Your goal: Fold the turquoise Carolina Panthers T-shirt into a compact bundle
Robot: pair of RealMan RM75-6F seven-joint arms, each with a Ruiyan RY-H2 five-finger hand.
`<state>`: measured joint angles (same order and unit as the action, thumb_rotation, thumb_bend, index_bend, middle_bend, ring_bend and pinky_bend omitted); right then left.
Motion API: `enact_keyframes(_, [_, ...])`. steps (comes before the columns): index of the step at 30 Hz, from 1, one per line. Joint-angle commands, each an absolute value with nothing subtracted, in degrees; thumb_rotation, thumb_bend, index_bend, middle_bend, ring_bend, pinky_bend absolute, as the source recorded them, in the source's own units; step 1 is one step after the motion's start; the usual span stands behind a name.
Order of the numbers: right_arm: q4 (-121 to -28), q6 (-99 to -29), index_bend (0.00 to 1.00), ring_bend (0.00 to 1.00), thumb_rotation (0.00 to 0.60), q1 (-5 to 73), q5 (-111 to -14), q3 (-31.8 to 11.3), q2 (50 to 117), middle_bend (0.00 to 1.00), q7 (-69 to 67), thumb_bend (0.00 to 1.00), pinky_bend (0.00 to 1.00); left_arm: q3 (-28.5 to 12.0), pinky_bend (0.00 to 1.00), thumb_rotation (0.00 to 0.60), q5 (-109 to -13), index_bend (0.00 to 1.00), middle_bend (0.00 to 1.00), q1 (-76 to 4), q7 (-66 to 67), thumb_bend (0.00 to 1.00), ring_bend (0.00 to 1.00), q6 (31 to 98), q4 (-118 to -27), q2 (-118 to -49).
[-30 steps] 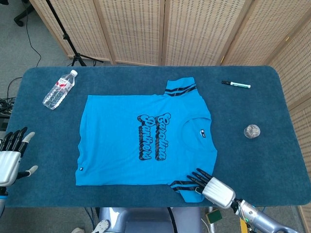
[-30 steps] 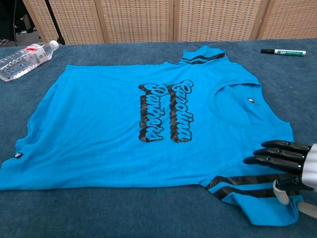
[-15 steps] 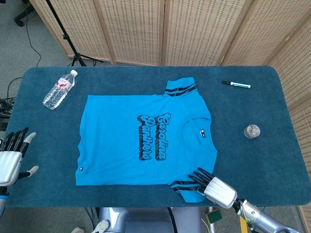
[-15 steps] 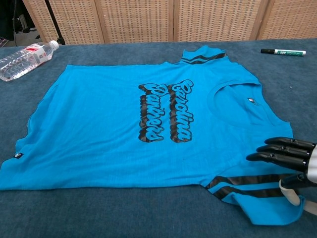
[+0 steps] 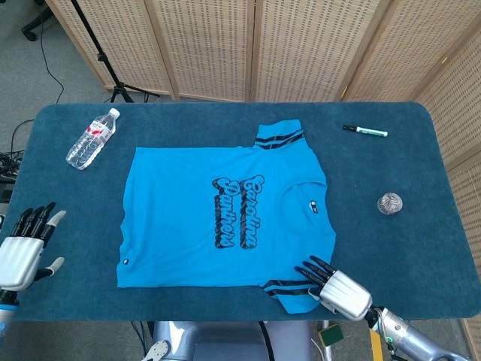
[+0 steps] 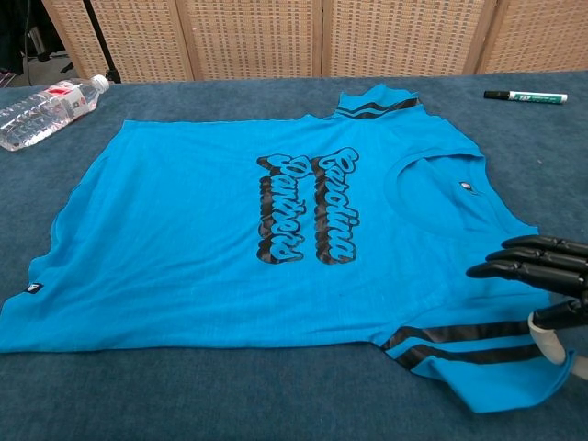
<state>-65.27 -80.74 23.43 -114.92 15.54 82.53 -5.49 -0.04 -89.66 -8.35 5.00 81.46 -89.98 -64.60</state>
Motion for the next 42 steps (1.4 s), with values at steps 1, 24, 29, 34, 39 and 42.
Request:
enact_keyframes(1, [-65.72, -81.00, 0.63, 0.00, 0.600, 23.65, -114.52, 15.37, 81.96, 0.07, -6.71, 0.52, 0.00, 1.54, 0.00, 0.600, -92.82, 0.00, 0.00, -9.52, 1.77, 0.21, 0.00, 80.13, -87.49, -64.90])
enact_keyframes(24, [-66.45, -81.17, 0.63, 0.00, 0.600, 24.14, -113.11, 14.51, 80.74, 0.07, -9.71, 0.52, 0.00, 13.10, 0.00, 0.600, -113.26, 0.28, 0.00, -14.27, -19.95, 0.22, 0.00, 83.47, -53.88, -80.11])
enact_keyframes(29, [-66.43, -80.87, 0.63, 0.00, 0.600, 24.21, -112.74, 14.31, 80.78, 0.07, -10.02, 0.52, 0.00, 13.68, 0.00, 0.600, -113.78, 0.33, 0.00, -14.05, -22.27, 0.23, 0.00, 85.84, -48.58, -83.62])
enact_keyframes(34, [-66.26, -80.64, 0.63, 0.00, 0.600, 24.25, -112.67, 14.31, 80.87, 0.07, -10.06, 0.52, 0.00, 13.68, 0.00, 0.600, -113.29, 0.35, 0.00, -14.00, -23.95, 0.25, 0.00, 87.39, -45.51, -85.90])
enact_keyframes(39, [-66.25, -80.63, 0.63, 0.00, 0.600, 24.26, -112.62, 14.25, 80.89, 0.07, -10.09, 0.52, 0.00, 13.80, 0.00, 0.600, -113.04, 0.37, 0.00, -14.29, -24.23, 0.25, 0.00, 88.00, -43.97, -87.33])
enact_keyframes(42, [-66.28, -80.62, 0.63, 0.00, 0.600, 24.27, -112.56, 14.19, 80.87, 0.07, -10.16, 0.52, 0.00, 13.92, 0.00, 0.600, -112.96, 0.38, 0.00, -14.51, -23.97, 0.25, 0.00, 88.21, -42.91, -88.29])
